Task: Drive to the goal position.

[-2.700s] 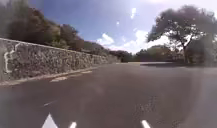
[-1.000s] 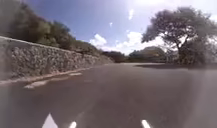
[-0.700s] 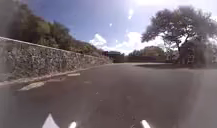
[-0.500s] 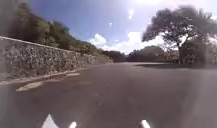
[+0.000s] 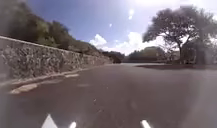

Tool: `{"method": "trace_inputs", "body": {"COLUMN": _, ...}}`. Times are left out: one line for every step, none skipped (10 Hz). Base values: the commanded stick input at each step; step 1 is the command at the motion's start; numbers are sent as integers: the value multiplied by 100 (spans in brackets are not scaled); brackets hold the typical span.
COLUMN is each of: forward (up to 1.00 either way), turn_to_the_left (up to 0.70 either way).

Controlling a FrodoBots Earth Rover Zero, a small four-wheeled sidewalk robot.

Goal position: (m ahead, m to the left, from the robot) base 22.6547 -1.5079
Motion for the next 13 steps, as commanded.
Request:
{"method": "trace_inputs", "body": {"forward": 50, "turn_to_the_left": 0}}
{"method": "trace_inputs", "body": {"forward": 50, "turn_to_the_left": 0}}
{"method": "trace_inputs", "body": {"forward": 50, "turn_to_the_left": 0}}
{"method": "trace_inputs", "body": {"forward": 50, "turn_to_the_left": 0}}
{"method": "trace_inputs", "body": {"forward": 50, "turn_to_the_left": 0}}
{"method": "trace_inputs", "body": {"forward": 50, "turn_to_the_left": 0}}
{"method": "trace_inputs", "body": {"forward": 50, "turn_to_the_left": 0}}
{"method": "trace_inputs", "body": {"forward": 50, "turn_to_the_left": 0}}
{"method": "trace_inputs", "body": {"forward": 50, "turn_to_the_left": 0}}
{"method": "trace_inputs", "body": {"forward": 50, "turn_to_the_left": 0}}
{"method": "trace_inputs", "body": {"forward": 50, "turn_to_the_left": 0}}
{"method": "trace_inputs", "body": {"forward": 50, "turn_to_the_left": 0}}
{"method": "trace_inputs", "body": {"forward": 50, "turn_to_the_left": 0}}
